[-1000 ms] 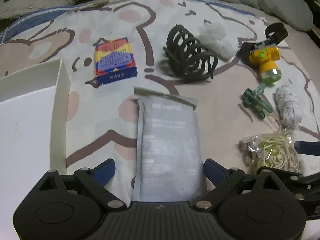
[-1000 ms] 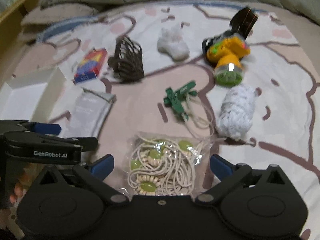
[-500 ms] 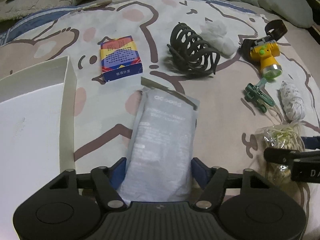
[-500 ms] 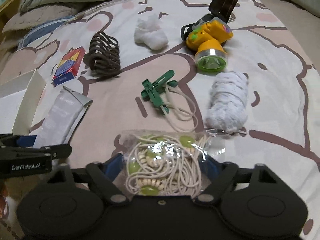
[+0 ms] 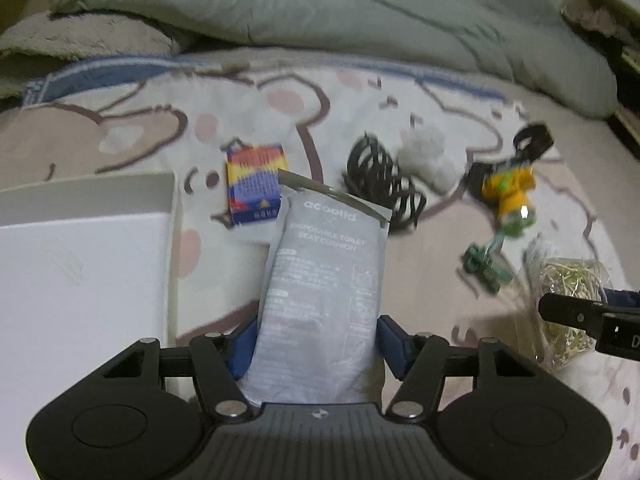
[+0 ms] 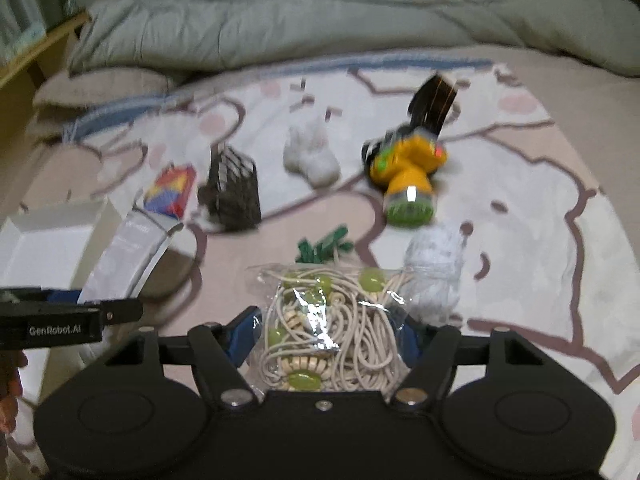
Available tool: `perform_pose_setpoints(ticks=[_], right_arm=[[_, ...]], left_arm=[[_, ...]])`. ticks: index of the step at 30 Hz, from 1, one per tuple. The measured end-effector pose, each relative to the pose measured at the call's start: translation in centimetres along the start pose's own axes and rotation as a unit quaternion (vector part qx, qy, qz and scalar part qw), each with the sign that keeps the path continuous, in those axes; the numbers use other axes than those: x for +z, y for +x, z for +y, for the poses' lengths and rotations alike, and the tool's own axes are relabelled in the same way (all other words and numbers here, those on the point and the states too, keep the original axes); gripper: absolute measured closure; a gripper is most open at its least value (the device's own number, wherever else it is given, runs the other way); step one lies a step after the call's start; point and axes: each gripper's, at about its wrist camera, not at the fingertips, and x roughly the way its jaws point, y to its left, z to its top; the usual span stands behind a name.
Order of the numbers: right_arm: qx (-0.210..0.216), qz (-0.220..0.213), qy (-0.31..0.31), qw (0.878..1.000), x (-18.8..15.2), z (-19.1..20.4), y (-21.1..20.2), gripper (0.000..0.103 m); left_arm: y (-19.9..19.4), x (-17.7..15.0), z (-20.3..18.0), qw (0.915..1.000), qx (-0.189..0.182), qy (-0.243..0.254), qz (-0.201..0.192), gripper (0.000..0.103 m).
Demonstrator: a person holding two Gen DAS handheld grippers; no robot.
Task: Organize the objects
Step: 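Lift the foil packet with the left tool while the right tool carries the bag toward the white box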
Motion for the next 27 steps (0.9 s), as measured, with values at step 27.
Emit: perform_pose_setpoints(ticks=[27], right_arm=[[0.08,-0.058,0.003,0.995,2.5,11.7,-1.9,0.033]], left_arm=[[-9.8,-1.1,13.3,0.9899,0.07,-0.091,-0.083,0.04]])
